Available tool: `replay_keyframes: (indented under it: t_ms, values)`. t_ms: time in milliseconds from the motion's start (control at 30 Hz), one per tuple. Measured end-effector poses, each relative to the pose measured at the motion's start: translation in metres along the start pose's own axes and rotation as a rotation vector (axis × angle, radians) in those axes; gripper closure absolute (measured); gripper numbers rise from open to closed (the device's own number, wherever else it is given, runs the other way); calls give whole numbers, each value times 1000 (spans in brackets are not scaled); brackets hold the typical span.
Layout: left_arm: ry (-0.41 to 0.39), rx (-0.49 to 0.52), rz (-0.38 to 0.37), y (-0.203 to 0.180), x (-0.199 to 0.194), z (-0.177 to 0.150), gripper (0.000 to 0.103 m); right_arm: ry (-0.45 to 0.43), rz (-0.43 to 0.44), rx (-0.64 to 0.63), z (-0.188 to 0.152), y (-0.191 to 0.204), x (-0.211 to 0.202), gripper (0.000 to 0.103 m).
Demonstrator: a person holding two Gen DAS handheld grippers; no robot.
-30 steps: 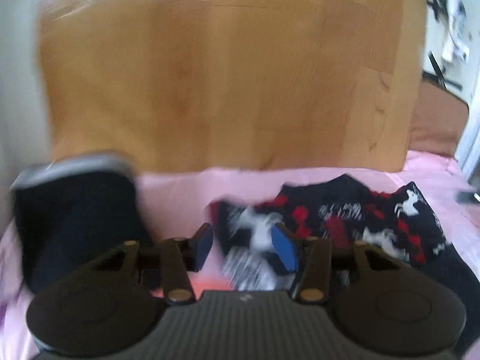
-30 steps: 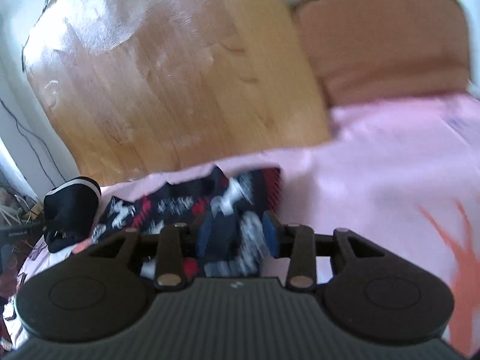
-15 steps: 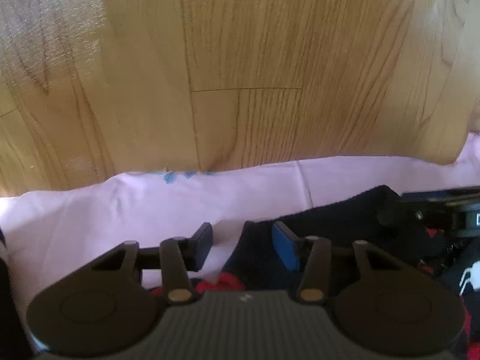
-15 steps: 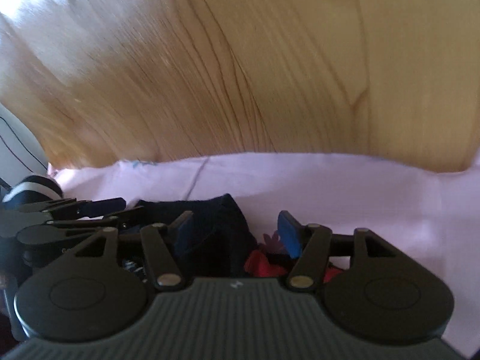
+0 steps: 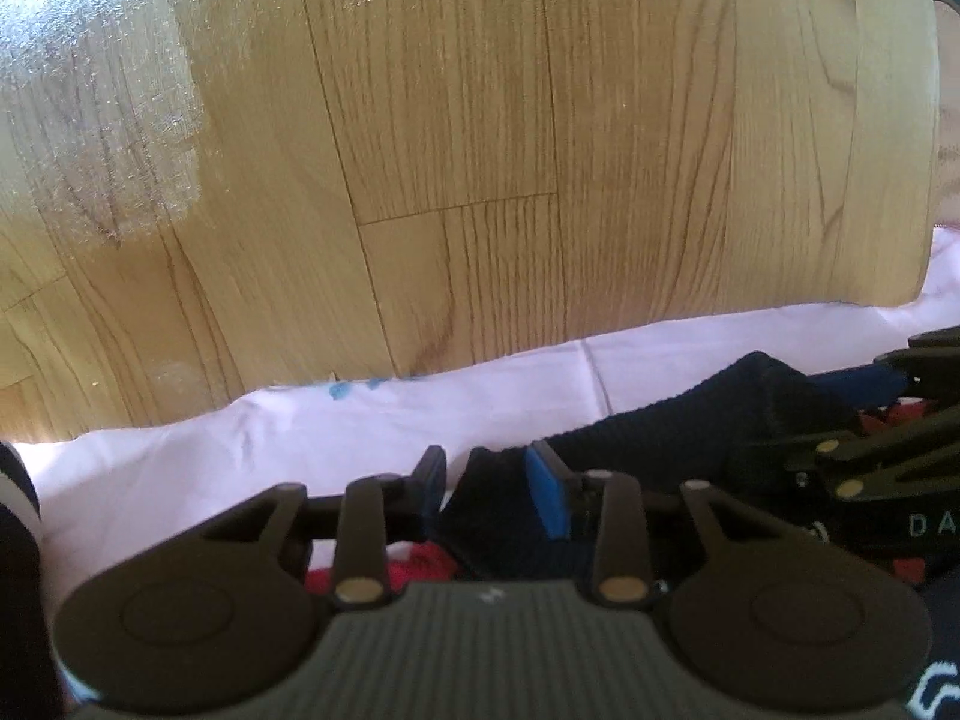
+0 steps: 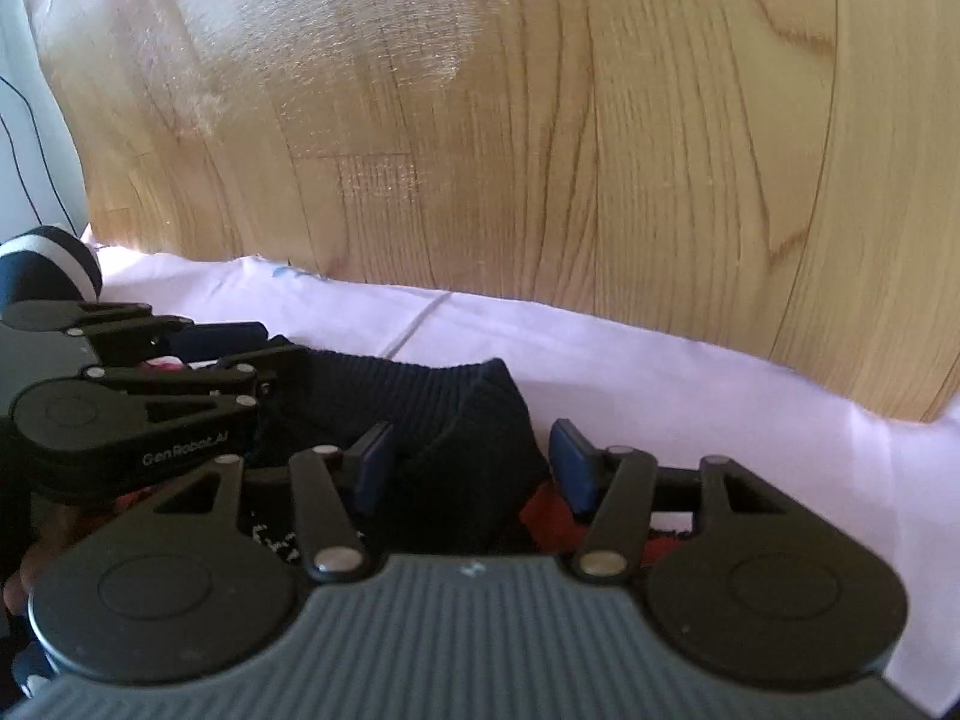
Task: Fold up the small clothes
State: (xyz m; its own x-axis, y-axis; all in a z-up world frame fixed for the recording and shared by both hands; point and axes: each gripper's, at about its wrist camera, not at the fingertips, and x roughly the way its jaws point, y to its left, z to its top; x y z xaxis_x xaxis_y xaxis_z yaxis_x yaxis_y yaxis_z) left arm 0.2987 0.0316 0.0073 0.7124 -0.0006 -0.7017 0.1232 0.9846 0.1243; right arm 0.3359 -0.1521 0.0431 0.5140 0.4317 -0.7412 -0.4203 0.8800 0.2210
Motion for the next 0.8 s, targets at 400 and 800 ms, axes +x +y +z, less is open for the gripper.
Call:
replay_keyframes:
  t_ms: [400, 800]
  values:
    - [1, -30, 2, 6, 3, -1, 66, -35, -49, -15, -3, 4, -2, 44]
    - [16, -89, 12, 14, 0, 0, 49, -37, -49, 19, -5, 1, -4, 43]
